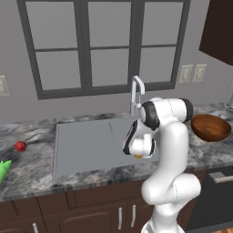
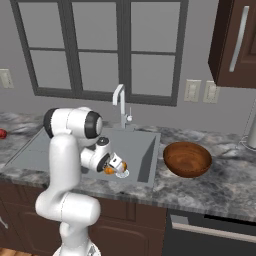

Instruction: There is a mixed pile of frozen fruits and vegetables on the counter. Locate all the frozen vegetables and place the items in a bowl on the counter. Take all the frozen fruits and defrost them in a running sink.

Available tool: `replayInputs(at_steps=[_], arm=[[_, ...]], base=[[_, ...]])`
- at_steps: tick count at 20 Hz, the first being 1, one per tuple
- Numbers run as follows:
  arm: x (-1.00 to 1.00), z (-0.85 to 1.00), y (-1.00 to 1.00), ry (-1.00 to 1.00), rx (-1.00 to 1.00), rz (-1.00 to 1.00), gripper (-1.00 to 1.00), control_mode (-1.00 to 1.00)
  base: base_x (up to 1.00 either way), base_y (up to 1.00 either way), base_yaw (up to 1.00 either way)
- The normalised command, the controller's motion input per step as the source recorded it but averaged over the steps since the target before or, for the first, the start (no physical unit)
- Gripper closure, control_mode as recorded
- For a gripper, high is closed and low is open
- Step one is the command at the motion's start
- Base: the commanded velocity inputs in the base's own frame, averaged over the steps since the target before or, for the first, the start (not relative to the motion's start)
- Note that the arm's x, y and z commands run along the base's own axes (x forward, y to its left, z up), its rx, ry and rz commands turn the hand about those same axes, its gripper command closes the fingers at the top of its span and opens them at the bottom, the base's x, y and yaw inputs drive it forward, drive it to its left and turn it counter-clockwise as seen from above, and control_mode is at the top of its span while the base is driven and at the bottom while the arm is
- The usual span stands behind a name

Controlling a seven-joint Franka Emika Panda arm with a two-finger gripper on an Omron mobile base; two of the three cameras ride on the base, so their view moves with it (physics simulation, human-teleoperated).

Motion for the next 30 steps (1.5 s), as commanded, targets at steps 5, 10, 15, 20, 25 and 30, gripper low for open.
replayInputs(at_steps=[5,10,15,20,25,30], arm=[[0.18,-0.26,0.0,0.0,0.0,-0.03,1.0,-1.0],[0.19,-0.24,0.0,0.0,0.0,-0.03,1.0,-1.0],[0.21,-0.21,0.0,0.0,0.0,-0.03,-1.0,-1.0],[0.21,-0.11,0.0,0.0,0.0,-0.03,-1.0,-1.0],[0.13,-0.01,0.0,-0.04,0.0,-0.01,-1.0,-1.0],[0.08,0.0,0.0,-0.08,0.0,0.0,-1.0,-1.0]], base=[[0.0,0.0,0.0],[0.0,0.0,0.0],[0.0,0.0,0.0],[0.0,0.0,0.0],[0.0,0.0,0.0],[0.0,0.0,0.0]])
